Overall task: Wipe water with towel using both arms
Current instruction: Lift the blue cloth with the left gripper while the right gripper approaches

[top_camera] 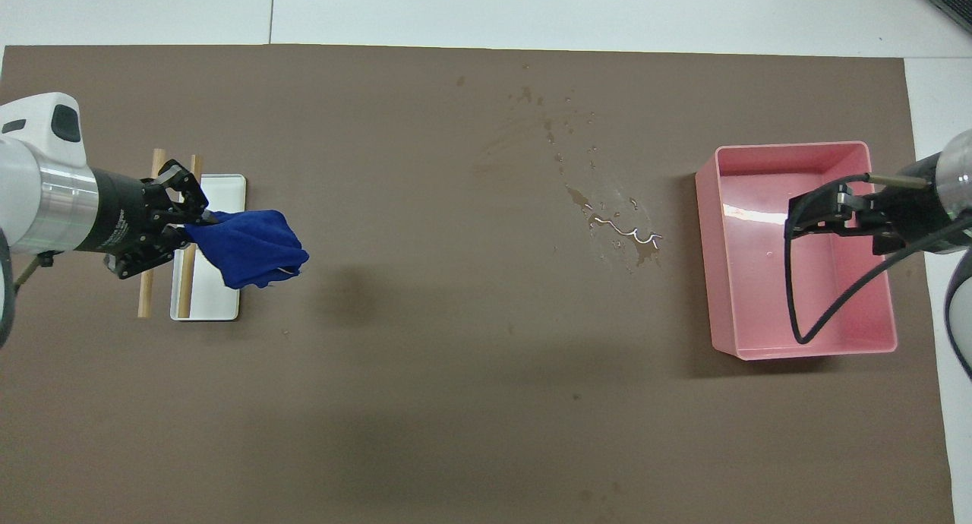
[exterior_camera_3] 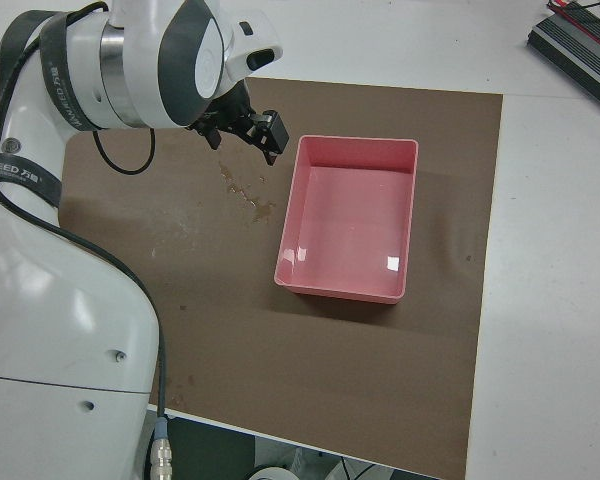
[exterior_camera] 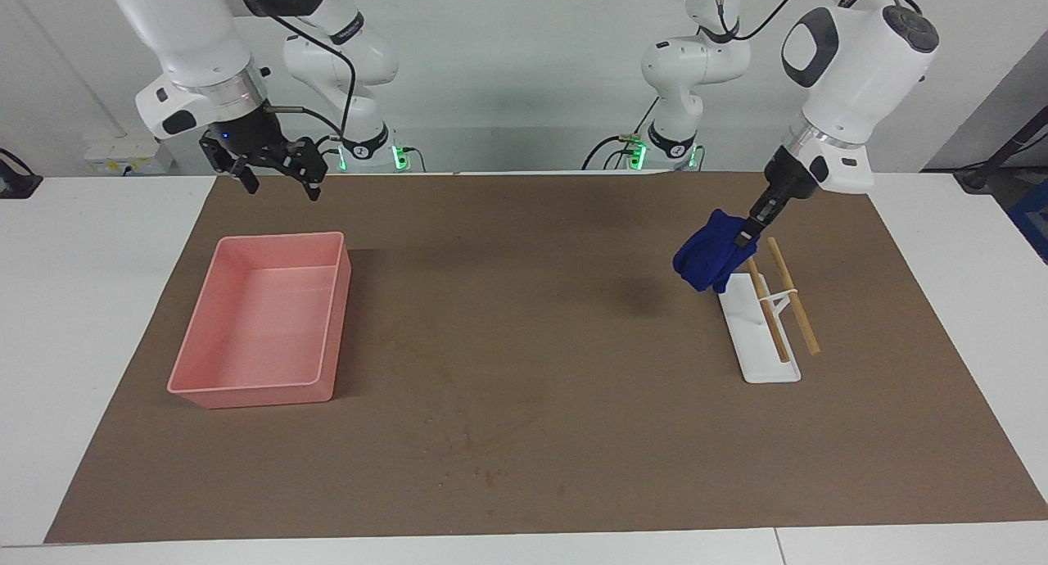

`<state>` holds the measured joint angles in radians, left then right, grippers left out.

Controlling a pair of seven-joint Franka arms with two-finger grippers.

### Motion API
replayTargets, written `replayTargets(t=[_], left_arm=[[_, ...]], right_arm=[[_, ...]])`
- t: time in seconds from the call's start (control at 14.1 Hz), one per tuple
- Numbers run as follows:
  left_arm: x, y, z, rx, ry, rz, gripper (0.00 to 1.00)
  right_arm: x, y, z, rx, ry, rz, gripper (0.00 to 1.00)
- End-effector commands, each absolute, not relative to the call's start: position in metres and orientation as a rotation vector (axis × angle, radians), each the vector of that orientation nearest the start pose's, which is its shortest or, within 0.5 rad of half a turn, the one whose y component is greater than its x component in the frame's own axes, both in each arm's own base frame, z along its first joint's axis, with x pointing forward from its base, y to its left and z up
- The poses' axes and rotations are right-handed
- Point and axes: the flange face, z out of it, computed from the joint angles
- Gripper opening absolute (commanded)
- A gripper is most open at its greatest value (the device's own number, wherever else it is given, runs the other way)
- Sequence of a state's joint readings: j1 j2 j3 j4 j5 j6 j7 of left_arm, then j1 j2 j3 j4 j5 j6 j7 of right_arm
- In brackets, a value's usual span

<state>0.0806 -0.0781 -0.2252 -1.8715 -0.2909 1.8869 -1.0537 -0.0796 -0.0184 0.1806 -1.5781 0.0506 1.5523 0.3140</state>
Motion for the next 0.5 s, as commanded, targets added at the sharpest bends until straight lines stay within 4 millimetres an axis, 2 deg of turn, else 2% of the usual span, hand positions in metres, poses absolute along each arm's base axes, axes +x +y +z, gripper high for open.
replayTargets(t=[0.0,0.14,0.28,0.42], left_arm=[[0.535,-0.131,0.57,-2.731,-2.094,0.287,0.0],[0.532,-0.14,0.575,-2.58,-2.337,0.481,0.0],[0.531,-0.147,0.58,-2.408,-2.547,0.692,0.0],[0.528,-0.158,0.581,-2.285,-2.643,0.757,0.0]], right_arm=[[0.54,0.098,0.636,-2.985,0.464,-0.035,1.0],[0.539,0.129,0.638,-2.874,0.701,-0.024,1.0],[0.538,0.151,0.639,-2.741,0.948,0.009,1.0],[0.535,0.179,0.638,-2.624,1.121,0.077,1.0]])
